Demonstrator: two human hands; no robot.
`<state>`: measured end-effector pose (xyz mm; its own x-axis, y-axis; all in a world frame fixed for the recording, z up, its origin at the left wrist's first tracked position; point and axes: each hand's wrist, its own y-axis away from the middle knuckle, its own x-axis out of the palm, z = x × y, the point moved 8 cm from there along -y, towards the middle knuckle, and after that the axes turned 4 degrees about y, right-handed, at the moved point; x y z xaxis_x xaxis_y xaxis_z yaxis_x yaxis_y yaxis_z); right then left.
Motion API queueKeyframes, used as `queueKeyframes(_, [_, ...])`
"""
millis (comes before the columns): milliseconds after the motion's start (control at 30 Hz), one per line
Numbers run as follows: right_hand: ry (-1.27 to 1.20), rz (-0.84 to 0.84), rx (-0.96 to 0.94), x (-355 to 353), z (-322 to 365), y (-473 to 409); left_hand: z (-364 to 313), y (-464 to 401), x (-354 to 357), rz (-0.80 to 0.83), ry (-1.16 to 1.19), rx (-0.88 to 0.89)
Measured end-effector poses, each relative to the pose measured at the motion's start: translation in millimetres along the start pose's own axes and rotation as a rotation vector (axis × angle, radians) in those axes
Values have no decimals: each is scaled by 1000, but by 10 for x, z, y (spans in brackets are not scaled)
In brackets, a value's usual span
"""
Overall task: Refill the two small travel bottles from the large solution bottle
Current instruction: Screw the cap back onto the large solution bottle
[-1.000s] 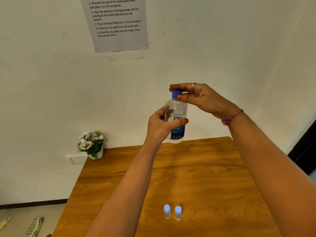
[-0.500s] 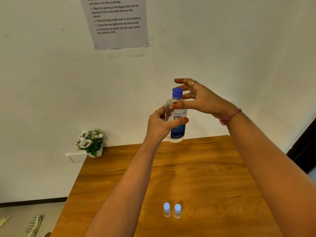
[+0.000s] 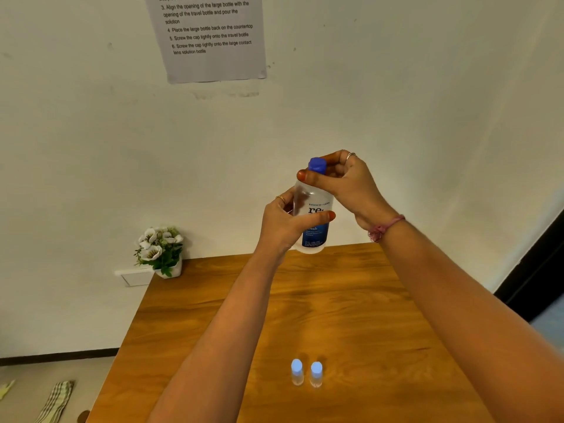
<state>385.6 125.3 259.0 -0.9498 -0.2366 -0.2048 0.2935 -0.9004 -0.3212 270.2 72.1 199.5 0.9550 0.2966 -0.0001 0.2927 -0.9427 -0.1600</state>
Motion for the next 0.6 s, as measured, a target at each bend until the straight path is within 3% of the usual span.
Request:
queueKeyframes(200, [-4, 346, 6, 83, -40, 15, 16, 6, -8, 41, 4, -5])
queueKeyframes(300, [24, 436, -39, 87, 3, 32, 72, 7, -16, 51, 16, -26])
queueKeyframes(600, [-74, 204, 3, 97, -160, 43, 165, -7, -42, 44, 22, -29])
